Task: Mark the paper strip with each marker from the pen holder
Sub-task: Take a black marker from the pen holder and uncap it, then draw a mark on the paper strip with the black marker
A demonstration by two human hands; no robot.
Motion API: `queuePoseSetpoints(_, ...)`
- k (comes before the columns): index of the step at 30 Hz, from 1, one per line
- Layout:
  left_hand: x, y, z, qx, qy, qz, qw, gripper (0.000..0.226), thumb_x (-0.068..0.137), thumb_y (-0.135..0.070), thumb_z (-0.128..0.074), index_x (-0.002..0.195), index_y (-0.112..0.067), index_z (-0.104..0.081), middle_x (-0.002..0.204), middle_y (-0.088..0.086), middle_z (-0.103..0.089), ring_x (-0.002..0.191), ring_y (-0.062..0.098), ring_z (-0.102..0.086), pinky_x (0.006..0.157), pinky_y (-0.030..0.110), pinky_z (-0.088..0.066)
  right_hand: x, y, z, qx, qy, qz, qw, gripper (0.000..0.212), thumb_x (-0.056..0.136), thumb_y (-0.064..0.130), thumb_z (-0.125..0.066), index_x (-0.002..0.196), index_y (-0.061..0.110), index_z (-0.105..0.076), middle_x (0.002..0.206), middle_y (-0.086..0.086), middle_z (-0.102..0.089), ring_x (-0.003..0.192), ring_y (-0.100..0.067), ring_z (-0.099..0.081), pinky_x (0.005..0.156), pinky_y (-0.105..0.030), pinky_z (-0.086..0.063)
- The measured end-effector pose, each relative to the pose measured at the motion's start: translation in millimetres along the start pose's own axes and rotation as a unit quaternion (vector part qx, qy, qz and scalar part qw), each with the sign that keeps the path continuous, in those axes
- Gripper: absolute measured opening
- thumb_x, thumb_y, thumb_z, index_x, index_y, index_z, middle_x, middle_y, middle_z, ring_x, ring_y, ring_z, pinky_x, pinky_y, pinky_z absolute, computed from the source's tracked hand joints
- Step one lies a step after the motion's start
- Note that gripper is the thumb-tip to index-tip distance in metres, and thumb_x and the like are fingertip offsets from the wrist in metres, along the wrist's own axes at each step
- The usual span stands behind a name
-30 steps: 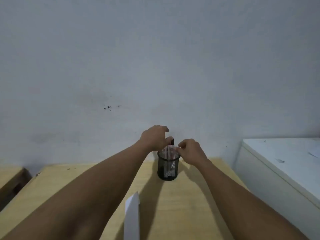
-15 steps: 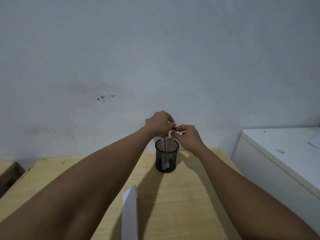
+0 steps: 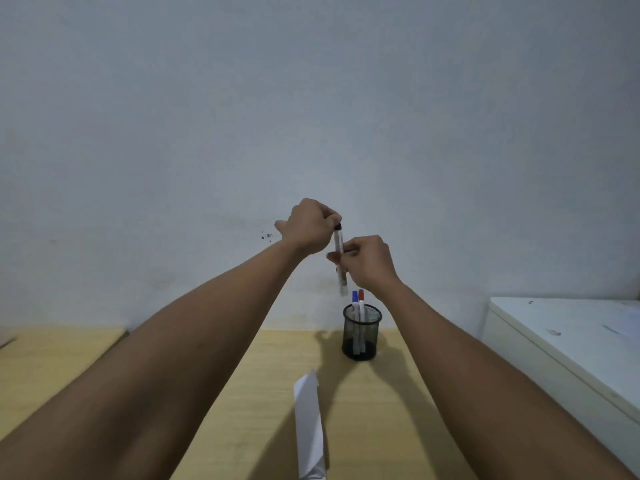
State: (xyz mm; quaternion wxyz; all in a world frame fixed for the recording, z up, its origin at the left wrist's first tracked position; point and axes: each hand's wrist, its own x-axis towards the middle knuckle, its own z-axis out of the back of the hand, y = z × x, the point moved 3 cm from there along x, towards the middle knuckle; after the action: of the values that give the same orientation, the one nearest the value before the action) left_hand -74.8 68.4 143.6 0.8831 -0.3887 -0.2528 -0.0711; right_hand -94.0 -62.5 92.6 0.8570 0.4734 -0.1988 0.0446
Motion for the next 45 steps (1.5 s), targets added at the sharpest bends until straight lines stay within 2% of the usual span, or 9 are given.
queuePoseSetpoints(4,-14,23,37,0.007,-0.036,0.01,0.999,0.024,0.093,-0.032,-0.059,0.081,-0.023,-0.078,0.091,-0.013,-0.075,0.092,0.016,-0.059,0.087,0.042,-0.028,-19,27,-24,-0.002,-0.004,0.005,1.0,0.035,0.071,0.028,-0.091,0.078,0.002,-0.07,0.066,0.003,-0.064,0.054,-0.011,-0.055,0.052,-0.025,-0.042)
queuePoseSetpoints(11,-32,91,65,0.025,-0.069,0.059,0.996,0.023,0.096,-0.035,-0.057,0.086,-0.027,-0.076,0.076,-0.016,-0.068,0.087,0.014,-0.056,0.087,0.043,-0.028,-40,15,-78,-0.033,0.054,0.007,0.998,0.032,0.073,0.028,-0.089,0.067,0.015,-0.061,0.072,-0.002,-0.066,0.065,-0.021,-0.061,0.067,-0.034,-0.051)
queuePoseSetpoints(17,-77,188,31,0.092,0.014,0.09,0.992,0.017,0.096,-0.037,-0.058,0.086,-0.035,-0.071,0.08,-0.018,-0.071,0.089,0.009,-0.059,0.079,0.039,-0.02,-51,-24,-101,0.037,0.083,0.0,0.996,0.019,0.084,0.023,-0.081,0.092,0.006,-0.076,0.081,-0.012,-0.077,0.076,-0.025,-0.075,0.061,-0.022,-0.05)
queuePoseSetpoints(22,-116,243,-5,0.158,0.071,0.1,0.98,0.016,0.094,-0.032,-0.059,0.089,-0.032,-0.074,0.092,-0.015,-0.076,0.098,0.012,-0.064,0.09,0.042,-0.024,-58,-59,-118,0.068,0.119,-0.034,0.99,0.044,0.087,0.022,-0.078,0.119,0.022,-0.048,0.088,-0.013,-0.077,0.077,-0.02,-0.076,0.064,-0.026,-0.047)
queuePoseSetpoints(32,-137,272,-33,0.206,0.117,0.089,0.967,0.026,0.093,-0.043,-0.057,0.114,-0.032,-0.068,0.107,-0.012,-0.073,0.114,0.015,-0.059,0.104,0.049,-0.021,-65,-91,-128,0.189,0.154,-0.094,0.965,0.011,0.095,0.009,-0.067,0.104,0.007,-0.063,0.098,-0.028,-0.073,0.079,-0.037,-0.078,0.084,-0.05,-0.061)
queuePoseSetpoints(34,-142,272,-32,0.198,0.087,0.085,0.973,0.043,0.087,-0.047,-0.063,0.127,-0.031,-0.059,0.11,-0.011,-0.069,0.115,0.016,-0.056,0.103,0.048,-0.021,-62,-91,-126,0.232,0.142,-0.126,0.954,0.006,0.097,0.012,-0.065,0.102,0.012,-0.068,0.099,-0.025,-0.074,0.082,-0.035,-0.077,0.081,-0.043,-0.061)
queuePoseSetpoints(37,-163,251,-28,0.198,-0.031,-0.017,0.98,0.044,0.079,-0.055,-0.069,0.114,-0.031,-0.059,0.103,-0.012,-0.058,0.102,0.012,-0.053,0.095,0.044,-0.026,-58,-94,-122,0.308,0.137,-0.167,0.926,0.019,0.099,0.01,-0.057,0.106,0.022,-0.07,0.096,-0.006,-0.075,0.076,-0.018,-0.072,0.072,-0.038,-0.055)
queuePoseSetpoints(40,-192,215,-38,0.163,0.093,-0.129,0.974,0.046,0.081,-0.067,-0.056,0.113,-0.036,-0.062,0.113,-0.017,-0.056,0.109,0.007,-0.047,0.102,0.044,-0.023,-62,-98,-119,0.351,0.148,-0.17,0.909,0.02,0.096,0.006,-0.065,0.111,0.02,-0.065,0.083,0.001,-0.073,0.074,-0.014,-0.071,0.068,-0.034,-0.057)
queuePoseSetpoints(45,-216,188,-52,0.174,0.257,-0.139,0.941,0.076,0.073,-0.085,-0.044,0.135,-0.042,-0.052,0.136,-0.018,-0.051,0.13,0.01,-0.034,0.112,0.056,-0.009,-82,-108,-124,0.256,0.142,-0.11,0.95,0.021,0.1,0.025,-0.062,0.104,0.005,-0.058,0.067,-0.006,-0.065,0.055,-0.019,-0.064,0.052,-0.033,-0.054)
